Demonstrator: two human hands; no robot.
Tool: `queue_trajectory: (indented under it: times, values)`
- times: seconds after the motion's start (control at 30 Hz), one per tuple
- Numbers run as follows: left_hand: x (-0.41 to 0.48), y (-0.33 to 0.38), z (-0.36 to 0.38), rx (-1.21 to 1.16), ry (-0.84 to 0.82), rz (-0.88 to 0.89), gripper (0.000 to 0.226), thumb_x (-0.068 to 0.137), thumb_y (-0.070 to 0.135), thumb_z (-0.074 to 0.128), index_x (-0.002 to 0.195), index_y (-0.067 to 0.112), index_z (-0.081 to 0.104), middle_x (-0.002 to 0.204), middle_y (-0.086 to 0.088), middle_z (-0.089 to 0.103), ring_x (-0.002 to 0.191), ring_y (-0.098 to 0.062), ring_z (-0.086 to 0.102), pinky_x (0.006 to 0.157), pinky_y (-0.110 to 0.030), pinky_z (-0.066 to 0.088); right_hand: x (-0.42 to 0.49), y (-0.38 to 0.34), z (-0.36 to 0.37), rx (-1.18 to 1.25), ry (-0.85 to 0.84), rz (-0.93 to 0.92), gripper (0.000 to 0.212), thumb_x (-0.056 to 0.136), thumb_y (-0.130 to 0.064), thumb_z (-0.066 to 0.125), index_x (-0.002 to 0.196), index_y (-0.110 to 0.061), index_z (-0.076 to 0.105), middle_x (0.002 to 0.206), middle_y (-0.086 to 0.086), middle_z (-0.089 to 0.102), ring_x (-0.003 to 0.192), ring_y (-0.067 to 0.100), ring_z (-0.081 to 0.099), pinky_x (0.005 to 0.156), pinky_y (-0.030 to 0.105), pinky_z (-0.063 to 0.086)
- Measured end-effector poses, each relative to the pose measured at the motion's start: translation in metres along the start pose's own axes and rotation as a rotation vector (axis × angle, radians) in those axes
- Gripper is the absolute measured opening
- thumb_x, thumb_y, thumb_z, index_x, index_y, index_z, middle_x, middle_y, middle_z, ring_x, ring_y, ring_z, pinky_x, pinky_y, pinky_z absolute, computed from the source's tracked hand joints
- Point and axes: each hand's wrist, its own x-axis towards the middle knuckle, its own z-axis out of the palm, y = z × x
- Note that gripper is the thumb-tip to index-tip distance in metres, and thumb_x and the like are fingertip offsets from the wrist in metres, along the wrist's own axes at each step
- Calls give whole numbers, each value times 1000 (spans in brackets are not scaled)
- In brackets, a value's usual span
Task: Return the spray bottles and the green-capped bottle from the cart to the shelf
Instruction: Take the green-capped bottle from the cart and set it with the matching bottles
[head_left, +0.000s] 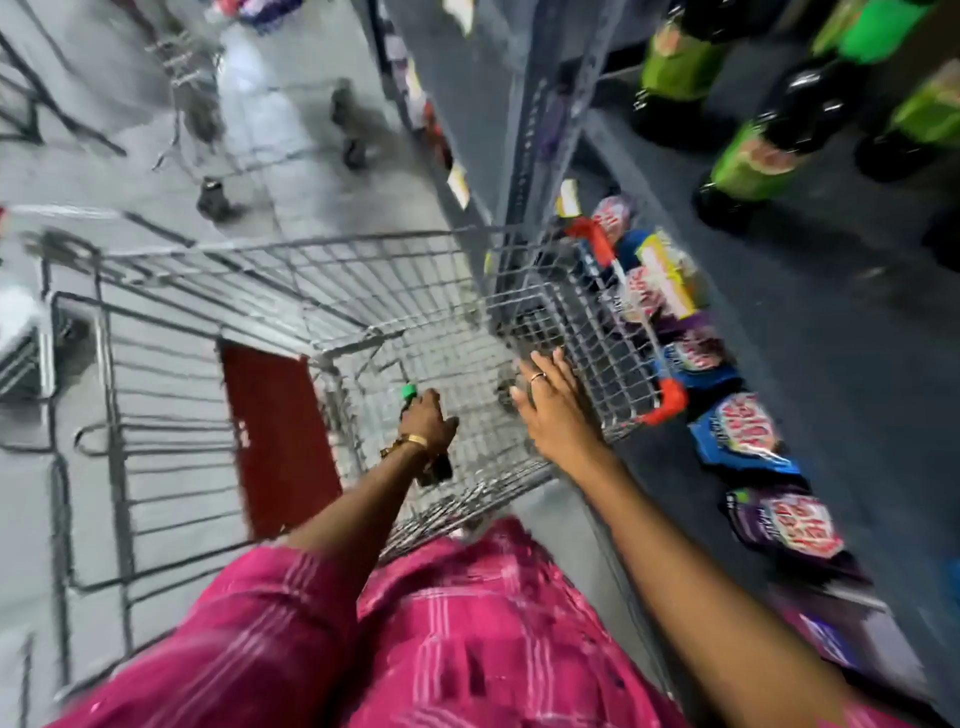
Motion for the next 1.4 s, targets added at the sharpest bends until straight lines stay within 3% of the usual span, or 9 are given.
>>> queue_trajectory:
  times: [0.2,0.33,0.47,0.7,0.83,0.97,1.13,1.23,1.4]
  values:
    - [36,-71,29,-328,-81,-391,52,70,18,75,112,-7,57,119,-30,62,109,-41,61,89,-45,51,43,3,60,-100,-479,102,37,94,-23,44,125,-5,49,140,16,44,136,34,31,113,46,28]
    - [48,-83,45,-571,-95,-554,17,72,7,71,76,11,55,95,-21,63,87,-26,56,85,-40,50,51,7,75,-113,-509,121,39,93,-26,45,126,-6,49,140,18,45,132,34,36,108,50,36]
    - [60,-85,63,-600,-50,-580,35,65,14,81,93,12,59,108,-20,63,101,-30,61,97,-43,51,51,14,78,-62,-517,143,37,90,-24,47,124,-12,52,139,15,47,130,34,39,105,50,39]
    - [59,-58,61,-994,-194,-716,28,71,0,77,87,8,55,59,-9,67,43,-20,65,33,-28,51,44,11,57,97,-449,255,33,92,-25,47,122,-13,54,133,13,55,118,33,53,100,46,45]
    - [33,-31,41,-878,-275,-509,18,77,4,73,82,2,56,46,-5,66,32,-9,60,30,-17,46,30,5,32,322,-393,336,37,94,-27,47,129,-15,49,134,9,55,111,28,60,88,39,49]
    - [-5,9,8,-761,-376,-106,49,62,5,84,107,4,64,107,-23,70,88,-31,70,72,-37,62,3,1,-2,635,-189,440,53,90,-33,55,137,-16,36,144,10,44,127,24,48,98,34,40]
    - [-49,99,-27,-673,-474,457,54,61,-15,77,109,4,60,96,-7,75,89,-22,71,79,-40,60,-42,-4,-63,933,190,347,69,75,-19,73,134,-17,38,131,-2,53,120,3,53,98,21,45]
    - [-63,165,-35,-536,-454,732,62,65,-19,73,120,-4,48,107,-10,68,98,-12,67,84,-25,56,-54,0,-104,851,485,276,63,68,-24,80,123,-24,50,118,-4,65,104,1,64,90,21,51]
    - [-72,259,-28,-216,-292,1079,67,65,26,80,121,9,47,113,-11,66,104,-27,65,91,-48,52,-59,23,-162,664,829,225,65,64,-33,80,122,-16,54,110,3,69,99,12,67,86,26,54]
